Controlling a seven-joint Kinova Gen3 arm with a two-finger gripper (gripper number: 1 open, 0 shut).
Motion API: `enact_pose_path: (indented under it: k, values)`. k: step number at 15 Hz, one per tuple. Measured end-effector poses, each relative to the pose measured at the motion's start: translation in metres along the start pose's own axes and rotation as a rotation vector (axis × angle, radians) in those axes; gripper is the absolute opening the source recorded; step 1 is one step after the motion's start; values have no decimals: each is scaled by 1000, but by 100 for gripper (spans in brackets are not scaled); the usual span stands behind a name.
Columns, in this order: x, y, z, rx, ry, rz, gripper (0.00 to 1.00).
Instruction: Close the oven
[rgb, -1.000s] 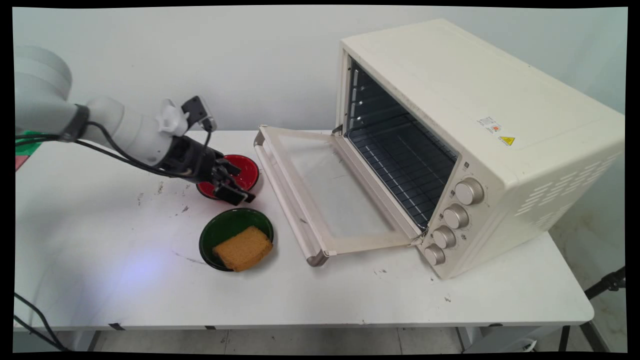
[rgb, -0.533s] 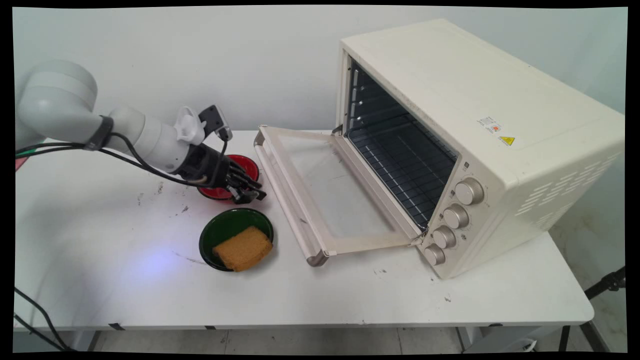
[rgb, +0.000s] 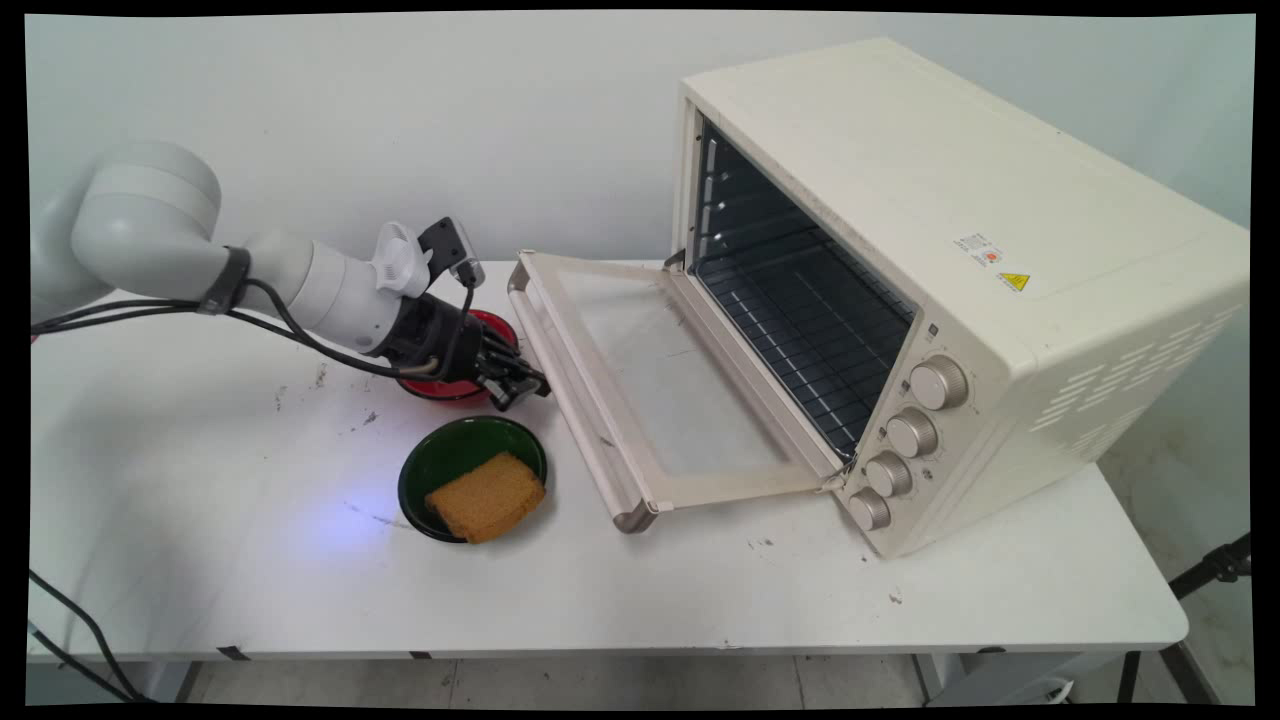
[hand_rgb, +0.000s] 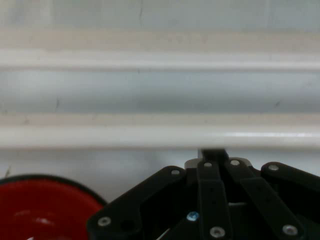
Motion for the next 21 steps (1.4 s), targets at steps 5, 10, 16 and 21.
enact_pose_path:
  k: [5, 10, 16, 21]
  values:
    - [8, 4, 3, -31, 88, -11, 0]
    - [21, 3, 3, -47, 178, -13, 0]
    - [58, -4, 0, -48, 324, -27, 0]
    - [98, -10, -3, -44, 430, -43, 0]
